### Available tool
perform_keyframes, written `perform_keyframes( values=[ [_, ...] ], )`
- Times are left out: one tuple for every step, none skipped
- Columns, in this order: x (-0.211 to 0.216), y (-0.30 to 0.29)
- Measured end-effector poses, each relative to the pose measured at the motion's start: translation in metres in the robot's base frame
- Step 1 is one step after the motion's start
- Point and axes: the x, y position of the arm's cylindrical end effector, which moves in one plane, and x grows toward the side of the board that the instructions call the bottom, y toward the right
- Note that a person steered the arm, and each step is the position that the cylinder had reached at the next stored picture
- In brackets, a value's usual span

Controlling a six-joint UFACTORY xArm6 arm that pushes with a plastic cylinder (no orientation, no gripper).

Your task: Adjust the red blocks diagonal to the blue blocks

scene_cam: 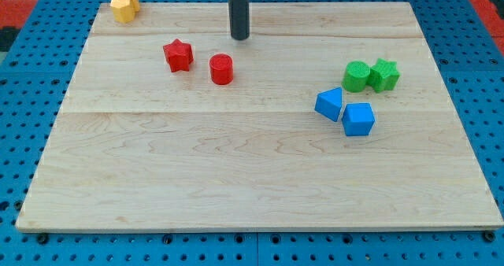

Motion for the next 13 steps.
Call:
perform_keyframes(
  values=[
    [0.009,-0.079],
    [0.040,-0.053],
    [0.050,0.001],
    [0.011,-0.027],
    [0.042,-0.112],
    [0.068,-0.081],
    [0.078,-0.037],
    [0.061,-0.127],
    [0.067,-0.171],
    [0.098,-0.110],
    [0.098,-0.044],
    [0.104,-0.095],
    [0.067,-0.018]
  ],
)
